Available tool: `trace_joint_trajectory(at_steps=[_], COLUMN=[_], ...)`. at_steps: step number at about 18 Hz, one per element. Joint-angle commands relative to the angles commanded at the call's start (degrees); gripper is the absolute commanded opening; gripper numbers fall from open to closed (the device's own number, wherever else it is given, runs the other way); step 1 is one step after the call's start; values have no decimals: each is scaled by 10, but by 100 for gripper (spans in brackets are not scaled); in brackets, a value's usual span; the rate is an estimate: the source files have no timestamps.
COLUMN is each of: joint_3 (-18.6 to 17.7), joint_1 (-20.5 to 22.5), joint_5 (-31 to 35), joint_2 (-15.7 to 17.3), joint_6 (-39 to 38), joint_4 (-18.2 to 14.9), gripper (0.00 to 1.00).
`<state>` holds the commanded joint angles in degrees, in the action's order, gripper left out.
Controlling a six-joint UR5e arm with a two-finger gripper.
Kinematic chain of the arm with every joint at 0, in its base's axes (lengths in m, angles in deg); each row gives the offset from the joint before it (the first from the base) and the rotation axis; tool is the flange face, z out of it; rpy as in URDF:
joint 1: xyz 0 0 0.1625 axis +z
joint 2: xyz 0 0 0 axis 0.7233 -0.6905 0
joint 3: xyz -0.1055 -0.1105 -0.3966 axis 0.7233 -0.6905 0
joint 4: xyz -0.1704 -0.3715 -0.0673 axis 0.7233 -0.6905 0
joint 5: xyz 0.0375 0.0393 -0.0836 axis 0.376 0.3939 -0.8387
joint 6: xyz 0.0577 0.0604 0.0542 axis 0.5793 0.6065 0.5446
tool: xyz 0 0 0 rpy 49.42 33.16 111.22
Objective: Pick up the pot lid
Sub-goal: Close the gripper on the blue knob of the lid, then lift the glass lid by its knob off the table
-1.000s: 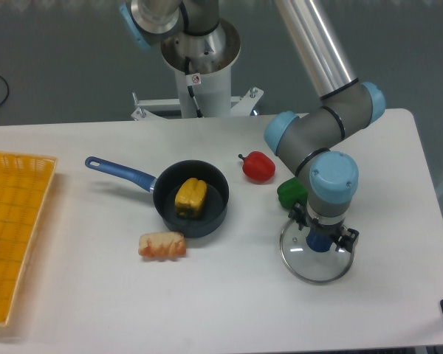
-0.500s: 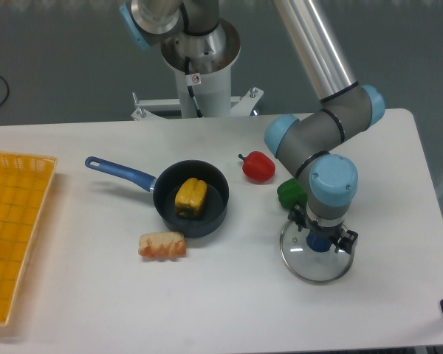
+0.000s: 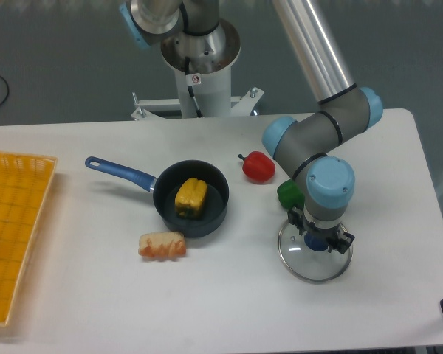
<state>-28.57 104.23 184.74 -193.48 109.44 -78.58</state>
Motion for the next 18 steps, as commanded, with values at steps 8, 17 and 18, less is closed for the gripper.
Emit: trace_joint_trajectory(at_steps=[8, 17, 18], joint_3=[4, 36, 36], joint_1=[3, 0, -1], joint_5=[1, 0, -2], joint_2=[4, 32, 39], joint_6=[1, 3, 4], joint_4=[-4, -80, -85], gripper=[59, 56, 56])
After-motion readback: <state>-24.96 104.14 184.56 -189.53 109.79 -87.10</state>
